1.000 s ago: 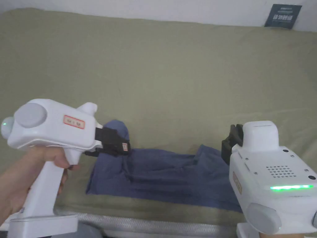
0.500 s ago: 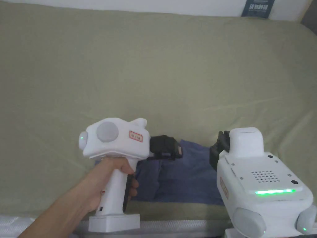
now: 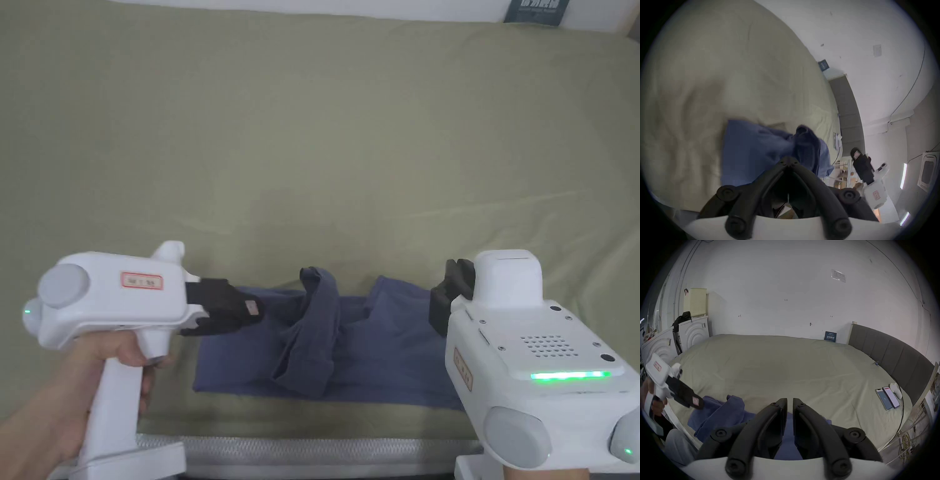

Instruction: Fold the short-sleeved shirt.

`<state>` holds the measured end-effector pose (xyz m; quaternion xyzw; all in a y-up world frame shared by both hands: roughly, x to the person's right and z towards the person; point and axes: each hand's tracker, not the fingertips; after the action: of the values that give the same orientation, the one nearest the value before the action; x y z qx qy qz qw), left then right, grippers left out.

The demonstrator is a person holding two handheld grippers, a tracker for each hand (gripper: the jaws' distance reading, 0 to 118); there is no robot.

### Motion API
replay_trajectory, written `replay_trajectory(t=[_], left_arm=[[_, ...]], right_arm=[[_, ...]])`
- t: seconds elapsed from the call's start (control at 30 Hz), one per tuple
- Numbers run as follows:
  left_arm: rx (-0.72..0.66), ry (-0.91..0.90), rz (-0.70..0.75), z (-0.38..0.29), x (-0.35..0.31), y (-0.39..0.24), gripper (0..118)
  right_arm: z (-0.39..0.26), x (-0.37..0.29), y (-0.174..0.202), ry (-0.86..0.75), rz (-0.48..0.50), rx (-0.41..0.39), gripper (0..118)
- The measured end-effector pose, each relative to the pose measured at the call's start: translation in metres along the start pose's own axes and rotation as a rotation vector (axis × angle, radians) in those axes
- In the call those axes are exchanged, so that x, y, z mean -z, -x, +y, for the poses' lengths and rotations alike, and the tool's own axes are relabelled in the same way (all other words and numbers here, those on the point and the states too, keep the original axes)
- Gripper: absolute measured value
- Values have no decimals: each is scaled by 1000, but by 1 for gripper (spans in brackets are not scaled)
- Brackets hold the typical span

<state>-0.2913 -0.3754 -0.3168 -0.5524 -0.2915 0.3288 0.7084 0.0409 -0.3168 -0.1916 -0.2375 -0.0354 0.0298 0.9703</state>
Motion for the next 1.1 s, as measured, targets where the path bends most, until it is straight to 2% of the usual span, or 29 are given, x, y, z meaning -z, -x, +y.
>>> replay_trajectory(t=[0.23, 0.43, 0.57, 0.7, 0.87, 1.0, 1.1], left_arm=[[65, 138, 1, -15, 107, -35, 0], [94, 120, 44, -27, 144, -47, 0], [77, 107, 46, -25, 115, -53, 0], [112, 17, -7, -16, 43, -52, 0], [147, -48, 115, -11, -36, -24, 0], [97, -10, 144, -10, -62, 12, 0], [56, -2, 108, -9, -65, 34, 0]], right_arm=[[-3, -1, -16, 12, -24, -3, 13], [-6, 0, -30, 31, -41, 11, 13], [-6, -1, -32, 29, -45, 8, 13], [-3, 1, -25, -3, -44, 18, 13], [-4, 3, -9, -48, -40, 0, 13], [-9, 2, 4, -102, -44, -37, 13], [-14, -1, 10, -129, -47, -38, 13]])
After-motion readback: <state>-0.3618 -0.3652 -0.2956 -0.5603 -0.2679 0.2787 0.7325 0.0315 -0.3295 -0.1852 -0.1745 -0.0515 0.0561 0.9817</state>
